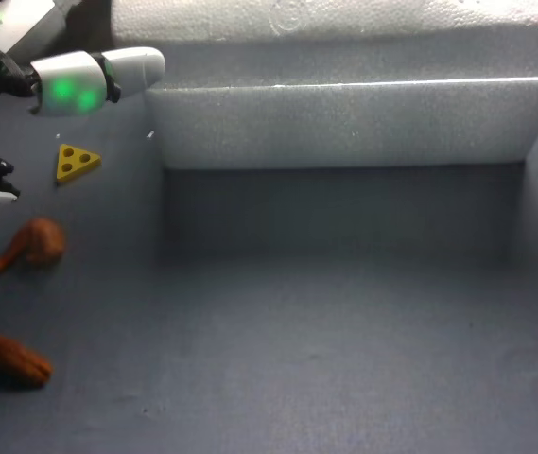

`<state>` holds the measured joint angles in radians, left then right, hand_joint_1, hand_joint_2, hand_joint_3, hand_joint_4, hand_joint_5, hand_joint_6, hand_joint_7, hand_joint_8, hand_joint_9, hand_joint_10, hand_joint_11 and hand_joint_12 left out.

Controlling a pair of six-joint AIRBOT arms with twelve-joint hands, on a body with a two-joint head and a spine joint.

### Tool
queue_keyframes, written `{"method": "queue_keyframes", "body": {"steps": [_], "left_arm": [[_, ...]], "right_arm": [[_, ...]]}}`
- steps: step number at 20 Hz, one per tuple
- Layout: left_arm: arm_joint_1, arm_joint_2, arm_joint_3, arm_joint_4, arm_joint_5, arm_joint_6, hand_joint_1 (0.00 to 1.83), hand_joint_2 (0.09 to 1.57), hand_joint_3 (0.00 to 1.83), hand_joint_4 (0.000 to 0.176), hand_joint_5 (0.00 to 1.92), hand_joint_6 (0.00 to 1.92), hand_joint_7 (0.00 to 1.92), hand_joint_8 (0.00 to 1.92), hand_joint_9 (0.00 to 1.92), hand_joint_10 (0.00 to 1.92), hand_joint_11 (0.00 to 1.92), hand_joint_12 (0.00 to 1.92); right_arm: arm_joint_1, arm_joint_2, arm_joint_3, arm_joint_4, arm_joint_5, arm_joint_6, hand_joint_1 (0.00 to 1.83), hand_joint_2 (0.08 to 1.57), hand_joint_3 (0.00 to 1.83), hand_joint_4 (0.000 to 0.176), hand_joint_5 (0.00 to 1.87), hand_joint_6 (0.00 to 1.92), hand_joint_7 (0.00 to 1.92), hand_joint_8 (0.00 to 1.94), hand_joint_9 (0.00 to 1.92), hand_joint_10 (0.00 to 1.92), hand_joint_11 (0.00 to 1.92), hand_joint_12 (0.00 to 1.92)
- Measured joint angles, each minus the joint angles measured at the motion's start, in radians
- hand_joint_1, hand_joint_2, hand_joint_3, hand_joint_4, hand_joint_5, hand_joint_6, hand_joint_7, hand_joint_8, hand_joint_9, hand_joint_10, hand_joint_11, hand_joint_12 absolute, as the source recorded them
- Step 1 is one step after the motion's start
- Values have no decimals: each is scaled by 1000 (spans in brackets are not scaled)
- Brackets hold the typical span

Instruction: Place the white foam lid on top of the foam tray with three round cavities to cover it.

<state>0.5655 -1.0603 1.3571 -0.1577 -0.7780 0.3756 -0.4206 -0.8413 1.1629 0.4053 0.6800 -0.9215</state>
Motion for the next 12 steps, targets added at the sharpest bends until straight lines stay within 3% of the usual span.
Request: {"method": "queue_keyframes", "body": {"steps": [2,4,5,6,8,10,12], "left_arm": [[-2,11,-11,3,-11,-4,473,1124,0,16,103,2,0,0,0,0,0,755],[-24,5,1,12,-5,-3,482,1128,0,19,113,2,0,0,0,0,0,719],[-35,-2,11,15,2,-3,464,1122,0,20,114,2,0,0,0,0,0,716],[-50,-9,26,14,8,-3,442,1111,0,25,112,1,0,0,0,0,0,713],[-55,-23,45,14,27,-3,413,1112,0,15,109,1,0,0,0,0,0,819],[-55,-35,62,9,63,-7,427,1118,1,10,108,0,0,0,0,0,0,755],[-55,-44,76,8,78,-9,425,1099,0,6,112,0,0,0,0,0,0,556]], "right_arm": [[19,13,-9,-16,-8,0,500,1283,1,0,0,0,0,0,8,5,0,677],[32,11,0,-18,9,1,473,1290,1,0,0,0,0,0,8,3,0,554],[39,8,6,-18,6,1,468,1287,0,0,0,0,0,0,1,0,0,550],[46,-7,22,-17,0,1,493,1276,0,0,0,0,37,10,56,27,0,795],[80,-18,39,-16,-63,-21,521,1268,1,0,0,0,15,6,29,17,0,782],[103,-27,48,-8,-83,-66,494,1292,2,0,0,0,0,0,0,0,0,190],[114,-48,72,-1,-97,-76,445,1301,1,0,0,0,0,0,0,0,0,215]]}}
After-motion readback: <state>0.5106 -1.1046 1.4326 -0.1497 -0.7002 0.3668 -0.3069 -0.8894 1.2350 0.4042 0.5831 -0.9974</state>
